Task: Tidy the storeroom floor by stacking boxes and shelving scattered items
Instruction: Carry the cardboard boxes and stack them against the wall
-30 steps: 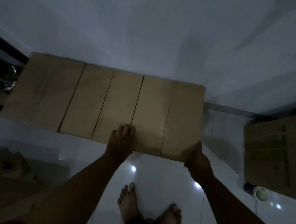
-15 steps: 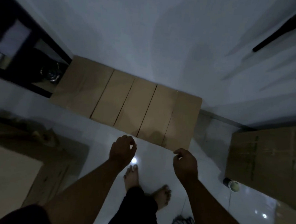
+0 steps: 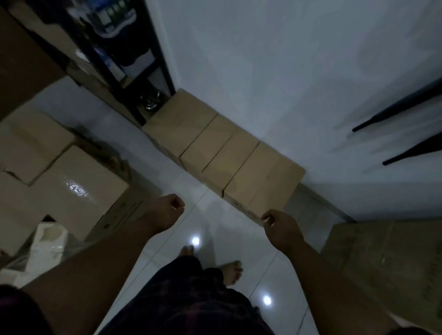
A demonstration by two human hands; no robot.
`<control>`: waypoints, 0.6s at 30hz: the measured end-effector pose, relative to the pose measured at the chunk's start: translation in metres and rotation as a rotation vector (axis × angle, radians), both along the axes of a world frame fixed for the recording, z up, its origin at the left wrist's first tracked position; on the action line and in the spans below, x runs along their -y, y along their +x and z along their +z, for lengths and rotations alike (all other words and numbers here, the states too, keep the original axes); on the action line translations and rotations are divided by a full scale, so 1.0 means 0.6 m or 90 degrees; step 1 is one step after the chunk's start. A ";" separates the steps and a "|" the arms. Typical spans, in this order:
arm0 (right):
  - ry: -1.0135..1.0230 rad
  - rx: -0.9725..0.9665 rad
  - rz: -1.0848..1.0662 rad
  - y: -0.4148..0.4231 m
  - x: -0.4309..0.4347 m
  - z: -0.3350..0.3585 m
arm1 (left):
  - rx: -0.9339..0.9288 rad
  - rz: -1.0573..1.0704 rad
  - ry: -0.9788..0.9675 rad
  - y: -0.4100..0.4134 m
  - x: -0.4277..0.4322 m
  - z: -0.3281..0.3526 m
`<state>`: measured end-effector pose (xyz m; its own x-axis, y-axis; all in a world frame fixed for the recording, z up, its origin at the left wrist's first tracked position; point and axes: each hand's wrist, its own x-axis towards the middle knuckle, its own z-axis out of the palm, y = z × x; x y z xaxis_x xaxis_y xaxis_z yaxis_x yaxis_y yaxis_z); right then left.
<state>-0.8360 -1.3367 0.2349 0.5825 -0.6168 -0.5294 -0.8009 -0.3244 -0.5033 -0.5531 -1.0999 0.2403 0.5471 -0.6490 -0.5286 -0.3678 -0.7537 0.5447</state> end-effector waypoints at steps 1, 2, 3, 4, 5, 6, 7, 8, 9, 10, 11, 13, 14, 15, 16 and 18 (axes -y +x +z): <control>-0.006 -0.009 0.030 0.001 0.002 0.015 | -0.003 0.000 0.019 0.003 -0.021 0.012; -0.008 -0.014 0.050 0.004 0.003 0.026 | 0.000 -0.003 0.037 0.005 -0.042 0.022; -0.005 -0.012 0.059 0.006 0.004 0.035 | 0.012 -0.010 0.059 0.007 -0.063 0.032; 0.001 -0.006 0.064 0.011 0.004 0.043 | 0.021 -0.006 0.075 0.008 -0.084 0.039; 0.009 0.001 0.065 0.016 0.003 0.049 | 0.029 -0.001 0.081 0.007 -0.105 0.046; 0.013 0.006 0.066 0.021 0.000 0.055 | 0.029 0.016 0.082 0.007 -0.124 0.050; 0.012 0.009 0.070 0.026 -0.005 0.059 | 0.029 0.035 0.083 0.008 -0.145 0.054; 0.009 0.011 0.075 0.031 -0.012 0.064 | 0.026 0.051 0.086 0.007 -0.164 0.061; 0.007 0.014 0.079 0.036 -0.019 0.066 | 0.031 0.058 0.090 0.007 -0.183 0.067; 0.004 0.016 0.081 0.042 -0.028 0.066 | 0.039 0.065 0.100 0.008 -0.204 0.071; 0.000 0.014 0.083 0.048 -0.038 0.066 | 0.052 0.069 0.105 0.010 -0.224 0.075; -0.009 0.012 0.078 0.068 -0.063 0.065 | 0.045 0.112 0.096 0.015 -0.266 0.077; -0.012 0.014 0.077 0.081 -0.079 0.065 | 0.024 0.147 0.081 0.018 -0.288 0.078; -0.013 0.020 0.076 0.094 -0.097 0.068 | 0.010 0.174 0.061 0.020 -0.309 0.078; -0.013 0.028 0.077 0.109 -0.115 0.071 | -0.003 0.204 0.039 0.020 -0.330 0.079; -0.014 0.049 0.077 0.137 -0.158 0.085 | -0.036 0.276 -0.007 0.018 -0.374 0.089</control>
<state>-0.7535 -1.2421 0.2857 0.6912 -0.5515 -0.4670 -0.7150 -0.4276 -0.5531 -0.5424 -0.8758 0.2939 0.7405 -0.3711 -0.5603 0.0120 -0.8263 0.5631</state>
